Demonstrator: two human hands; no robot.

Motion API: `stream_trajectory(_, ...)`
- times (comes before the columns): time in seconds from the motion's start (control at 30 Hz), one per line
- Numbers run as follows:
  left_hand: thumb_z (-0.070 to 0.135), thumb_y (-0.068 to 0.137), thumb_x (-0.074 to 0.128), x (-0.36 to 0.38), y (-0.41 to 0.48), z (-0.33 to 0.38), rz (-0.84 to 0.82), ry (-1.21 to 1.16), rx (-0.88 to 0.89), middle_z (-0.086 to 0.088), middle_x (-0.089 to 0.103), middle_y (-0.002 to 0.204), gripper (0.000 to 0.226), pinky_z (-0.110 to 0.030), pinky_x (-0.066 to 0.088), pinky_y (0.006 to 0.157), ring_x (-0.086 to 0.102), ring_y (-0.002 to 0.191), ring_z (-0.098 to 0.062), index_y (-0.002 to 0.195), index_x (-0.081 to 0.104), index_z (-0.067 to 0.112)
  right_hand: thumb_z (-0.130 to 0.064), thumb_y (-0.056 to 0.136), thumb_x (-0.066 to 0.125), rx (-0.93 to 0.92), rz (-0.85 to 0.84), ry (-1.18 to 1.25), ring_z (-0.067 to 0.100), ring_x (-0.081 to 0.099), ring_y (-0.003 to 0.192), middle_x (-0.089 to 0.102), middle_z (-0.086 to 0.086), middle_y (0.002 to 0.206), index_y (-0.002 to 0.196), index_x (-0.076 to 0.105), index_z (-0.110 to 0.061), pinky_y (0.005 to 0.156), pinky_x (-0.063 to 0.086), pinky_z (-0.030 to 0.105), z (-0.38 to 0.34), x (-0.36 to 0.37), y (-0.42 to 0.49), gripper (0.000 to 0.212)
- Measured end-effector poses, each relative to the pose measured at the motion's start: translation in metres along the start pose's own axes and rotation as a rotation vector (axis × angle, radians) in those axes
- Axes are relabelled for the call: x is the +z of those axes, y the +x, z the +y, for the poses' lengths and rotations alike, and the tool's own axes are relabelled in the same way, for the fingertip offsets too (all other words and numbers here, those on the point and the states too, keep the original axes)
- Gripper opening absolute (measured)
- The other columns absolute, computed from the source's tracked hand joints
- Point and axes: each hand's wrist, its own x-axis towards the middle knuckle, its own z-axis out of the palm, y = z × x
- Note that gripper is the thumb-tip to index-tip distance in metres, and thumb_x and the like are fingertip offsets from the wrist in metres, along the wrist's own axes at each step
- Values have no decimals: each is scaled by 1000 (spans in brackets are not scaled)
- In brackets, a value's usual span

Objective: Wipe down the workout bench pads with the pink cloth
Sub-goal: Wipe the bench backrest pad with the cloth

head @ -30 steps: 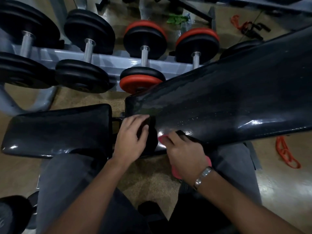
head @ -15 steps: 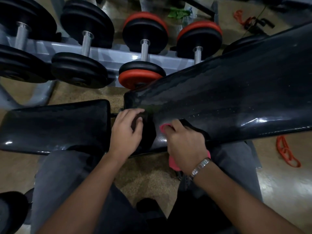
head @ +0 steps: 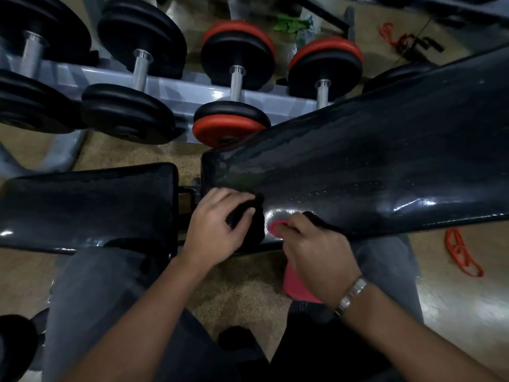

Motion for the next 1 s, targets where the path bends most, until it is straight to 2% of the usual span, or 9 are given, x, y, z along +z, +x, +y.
stream_trajectory(0.13,17,92,77,7,-2,3,0,-4,97,-5,70,108,26,-38,55,84,64,100,-21,116,77,8,-9,63,78,161,164,2,27,57,46,59,0,94,103,73,-24,39,38,26,19,-20,19,43)
stream_trajectory(0.27,15,89,80,18,-7,8,-15,-4,161,-5,71,116,29,-45,53,85,64,105,-25,117,78,9,-11,62,79,46,51,-40,20,58,47,58,-5,100,110,69,-25,35,44,28,9,-11,3,51)
stream_trajectory(0.4,13,88,79,26,-10,13,-5,4,232,-6,72,120,28,-45,51,87,65,108,-27,116,78,8,-16,76,76,71,174,-16,26,60,48,61,-2,94,97,74,-26,37,47,32,35,-24,8,24)
stream_trajectory(0.5,10,88,76,33,-13,17,-31,14,278,-8,72,122,29,-43,51,90,65,110,-29,117,77,6,-13,64,75,182,184,-35,26,61,51,60,-2,97,108,71,-24,40,38,24,27,-26,17,45)
stream_trajectory(0.57,8,87,76,37,-16,17,-58,18,293,-9,72,122,31,-44,52,90,66,111,-30,118,77,5,-13,58,74,106,101,-79,21,61,52,58,-5,98,112,68,-26,40,34,24,17,-19,8,56)
stream_trajectory(0.63,5,85,77,40,-19,17,-67,12,297,-9,72,122,32,-45,53,90,66,112,-30,117,77,4,-15,64,76,11,78,-45,21,62,52,59,-6,96,107,71,-27,38,41,26,23,-20,-3,44)
stream_trajectory(0.73,2,84,75,39,-19,17,-46,3,306,-10,73,122,32,-45,54,93,67,112,-29,115,77,4,-23,81,64,86,222,-10,24,61,50,62,-4,92,97,75,-27,38,47,30,45,-30,6,20)
stream_trajectory(0.9,0,83,74,42,-21,18,-33,18,319,-11,73,122,31,-47,54,95,67,114,-30,114,77,2,-9,65,79,128,206,-19,24,61,55,60,-1,96,112,70,-23,37,41,27,33,-28,-2,50)
stream_trajectory(1.0,-2,86,68,42,-24,19,-81,20,339,-10,70,132,34,-48,53,101,63,127,-28,120,75,2,-14,74,73,37,224,9,22,65,55,64,-5,94,104,74,-28,38,47,30,46,-35,-12,33)
